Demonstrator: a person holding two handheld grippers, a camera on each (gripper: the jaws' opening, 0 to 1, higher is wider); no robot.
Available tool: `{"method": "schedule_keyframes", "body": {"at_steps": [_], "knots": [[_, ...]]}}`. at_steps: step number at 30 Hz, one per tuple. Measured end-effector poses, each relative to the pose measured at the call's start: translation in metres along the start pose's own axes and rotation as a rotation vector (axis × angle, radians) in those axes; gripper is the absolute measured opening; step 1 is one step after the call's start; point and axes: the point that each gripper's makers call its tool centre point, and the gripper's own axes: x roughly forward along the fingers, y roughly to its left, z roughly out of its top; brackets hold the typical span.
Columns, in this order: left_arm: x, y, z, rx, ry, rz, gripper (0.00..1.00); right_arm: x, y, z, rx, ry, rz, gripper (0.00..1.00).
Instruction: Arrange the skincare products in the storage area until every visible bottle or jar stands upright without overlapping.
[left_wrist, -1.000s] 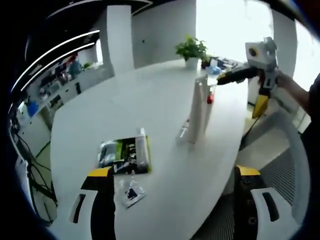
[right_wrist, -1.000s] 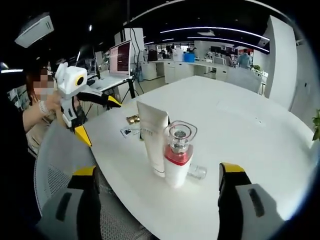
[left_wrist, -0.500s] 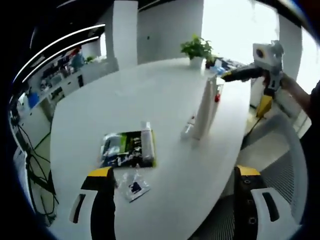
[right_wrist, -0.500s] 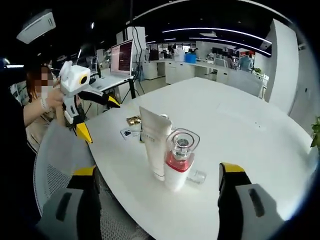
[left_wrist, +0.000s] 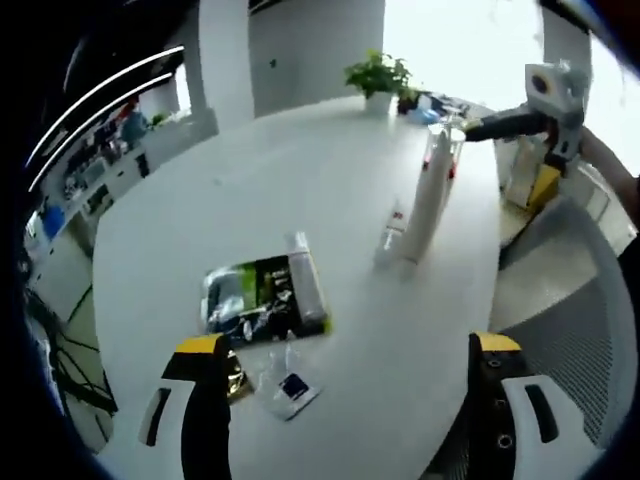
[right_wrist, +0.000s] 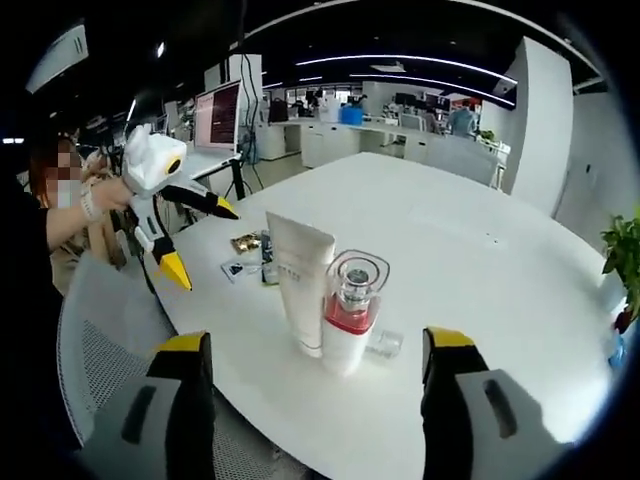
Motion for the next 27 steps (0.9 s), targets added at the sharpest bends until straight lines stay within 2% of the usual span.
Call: {"method": "schedule_keyframes", "body": {"at_steps": [2,9,18,22,27], "knots": [[0.005,0.004,0.003,-0.021,-0.02,-0.012,0.97,0.0,0.0,-0.001,0.021,0.002,-0.006,0.81],[0.023,0.007,0.006,-0.04,-0.017,-0.062,0.97,-0.005,0.001,-0.002,0.054,-0.008,-0.025,0.64],[0.046,0.01,0.008,-0.033,0.05,-0.084,0.97,-0.007,0.002,-0.004,0.106,-0.018,-0.032,0.54],[0.058,0.012,0.016,-0.06,0.05,-0.097,0.86,-0.007,0.002,-0.006,0.115,-0.014,-0.029,0.53],[0.071,0.02,0.017,-0.057,0.091,-0.066,0.73,-0.006,0.001,-0.011,0.129,-0.004,-0.025,0.51]]}}
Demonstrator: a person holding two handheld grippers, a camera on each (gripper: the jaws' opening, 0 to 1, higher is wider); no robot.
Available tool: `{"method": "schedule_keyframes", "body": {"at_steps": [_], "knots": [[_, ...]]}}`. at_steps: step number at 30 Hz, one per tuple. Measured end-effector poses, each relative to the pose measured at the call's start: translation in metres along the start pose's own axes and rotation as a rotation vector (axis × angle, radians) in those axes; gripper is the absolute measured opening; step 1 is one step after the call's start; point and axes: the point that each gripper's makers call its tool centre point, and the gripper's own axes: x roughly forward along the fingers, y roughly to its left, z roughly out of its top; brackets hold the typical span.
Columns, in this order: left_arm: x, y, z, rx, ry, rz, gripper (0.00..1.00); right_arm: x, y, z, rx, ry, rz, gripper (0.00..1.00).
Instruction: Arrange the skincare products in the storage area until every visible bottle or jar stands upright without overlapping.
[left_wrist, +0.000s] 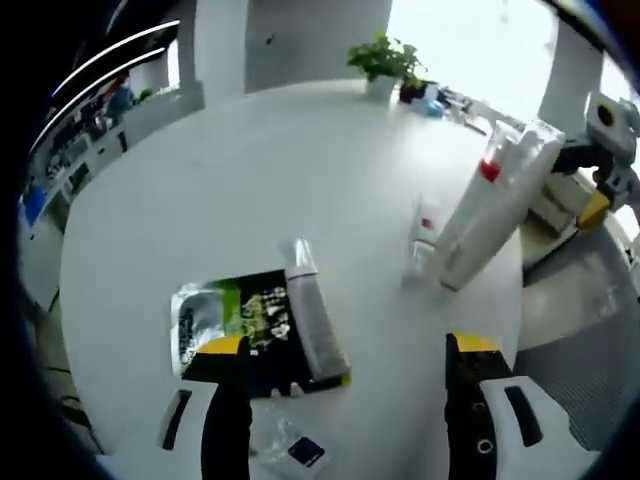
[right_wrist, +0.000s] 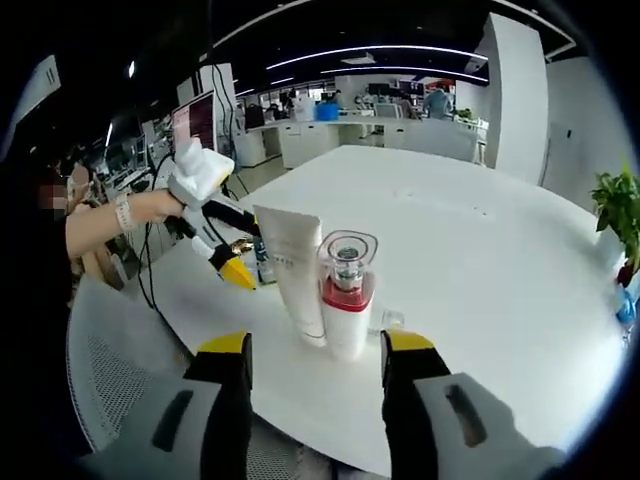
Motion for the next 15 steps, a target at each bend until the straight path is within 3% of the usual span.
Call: {"method": "schedule_keyframes", "body": {"at_steps": [15], "knots": [[0.027,0.012,-0.011,-0.019,0.12,0.01,0.49,0.012,0.001,-0.002,0.029,0.018,0.051,0.4]]}}
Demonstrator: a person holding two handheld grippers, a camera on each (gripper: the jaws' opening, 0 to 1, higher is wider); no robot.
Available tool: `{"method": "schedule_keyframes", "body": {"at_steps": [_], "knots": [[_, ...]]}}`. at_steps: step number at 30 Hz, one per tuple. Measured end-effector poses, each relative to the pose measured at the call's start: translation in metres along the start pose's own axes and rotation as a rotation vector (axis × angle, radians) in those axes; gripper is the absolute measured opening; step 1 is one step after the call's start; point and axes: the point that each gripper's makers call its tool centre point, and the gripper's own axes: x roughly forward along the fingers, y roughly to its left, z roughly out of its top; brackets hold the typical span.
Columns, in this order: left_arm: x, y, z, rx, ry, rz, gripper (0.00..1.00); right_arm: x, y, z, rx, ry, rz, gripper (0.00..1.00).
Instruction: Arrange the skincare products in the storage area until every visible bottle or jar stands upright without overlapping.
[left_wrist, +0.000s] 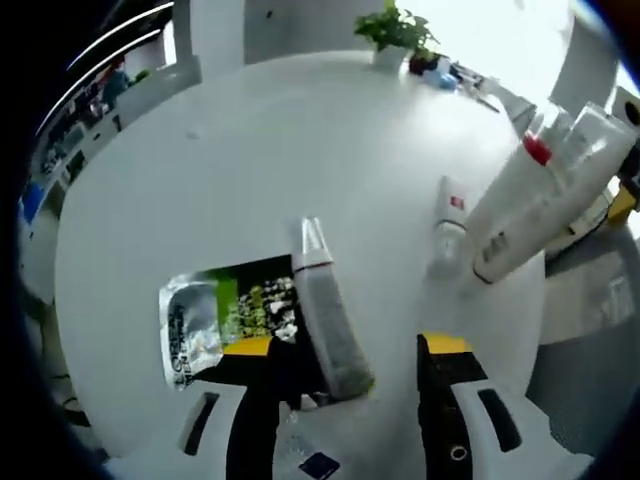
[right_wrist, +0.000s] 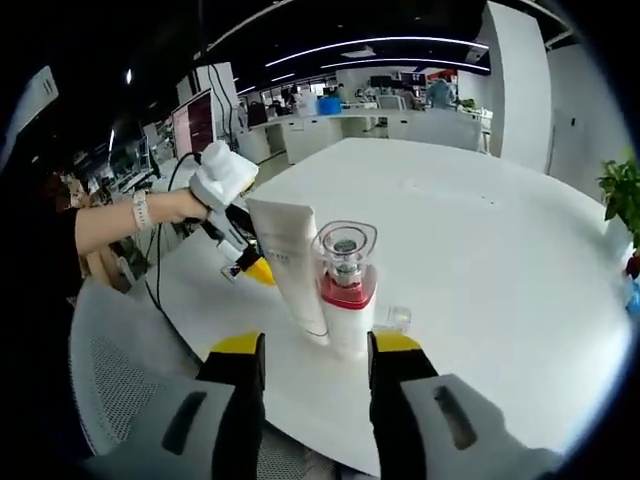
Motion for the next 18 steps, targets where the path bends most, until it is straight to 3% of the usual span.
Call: {"method": "schedule_keyframes", "body": {"at_steps": [7,18], "knots": [[0.009,0.007,0.004,-0.013,0.022,0.03,0.36,0.005,-0.004,0.003,0.01,-0.003,0.014,0.4],[0.015,0.015,0.008,0.0,0.058,0.074,0.24,0.009,-0.002,-0.002,0.029,0.002,0.033,0.37]]}}
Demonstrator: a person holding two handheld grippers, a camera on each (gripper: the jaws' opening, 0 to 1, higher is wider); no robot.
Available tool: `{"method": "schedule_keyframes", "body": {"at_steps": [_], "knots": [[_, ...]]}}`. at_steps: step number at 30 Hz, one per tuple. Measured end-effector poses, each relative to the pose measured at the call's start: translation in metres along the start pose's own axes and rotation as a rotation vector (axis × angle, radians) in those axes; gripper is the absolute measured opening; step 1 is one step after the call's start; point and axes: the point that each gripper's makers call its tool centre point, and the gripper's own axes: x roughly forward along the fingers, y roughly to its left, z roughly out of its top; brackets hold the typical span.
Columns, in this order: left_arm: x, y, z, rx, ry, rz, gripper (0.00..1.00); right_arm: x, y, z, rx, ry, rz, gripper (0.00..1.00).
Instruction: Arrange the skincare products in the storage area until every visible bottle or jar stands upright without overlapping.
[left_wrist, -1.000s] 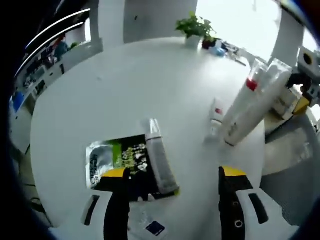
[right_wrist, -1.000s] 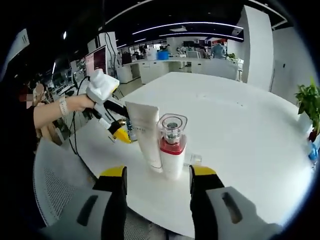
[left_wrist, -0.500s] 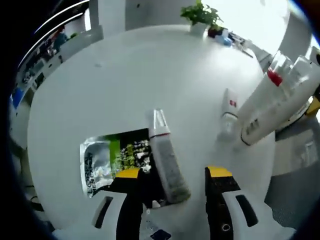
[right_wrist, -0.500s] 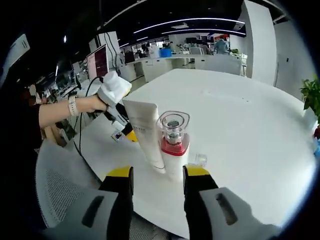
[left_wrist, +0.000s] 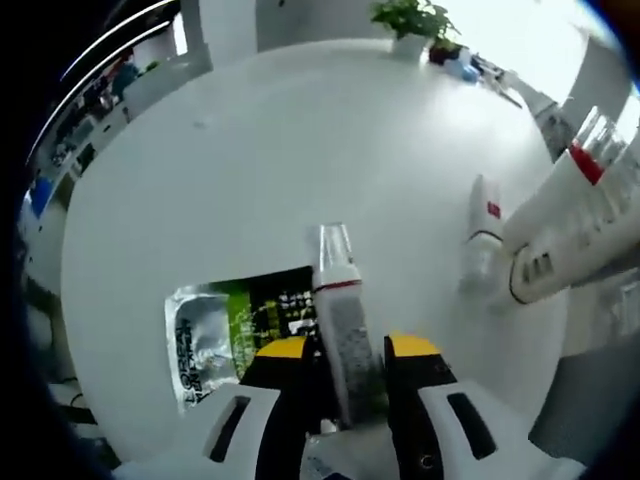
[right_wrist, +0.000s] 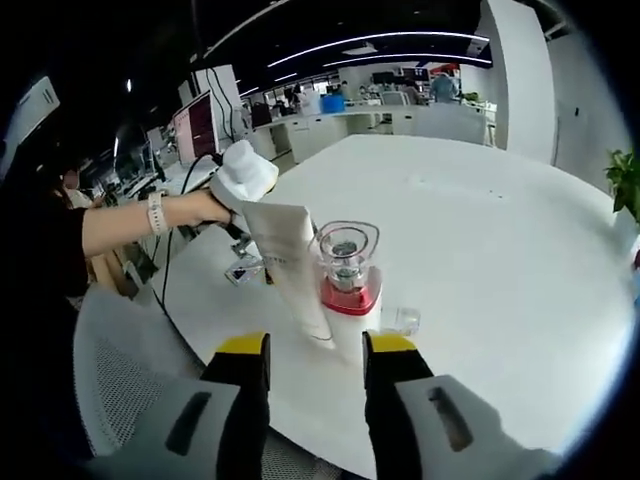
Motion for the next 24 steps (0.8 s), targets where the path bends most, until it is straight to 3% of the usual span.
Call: {"method": "schedule_keyframes", "body": {"at_steps": [3,16,24], "knots": [[0.0,0.003,-0.001,0.003,0.016,0.023,0.19,0.0,0.002,-0.001,0.003,-0.001,0.004,0.36],[-0.007,-0.012,-0.004,-0.031,0.01,-0.044,0.16,0.0,0.015,-0.003,0.023,-0.01,0.026,0.35],[-0.026,-0.016,-0.003,-0.076,-0.063,-0.057,0.16,0.002,0.022,-0.003,0.033,-0.017,0.035,0.34]]}}
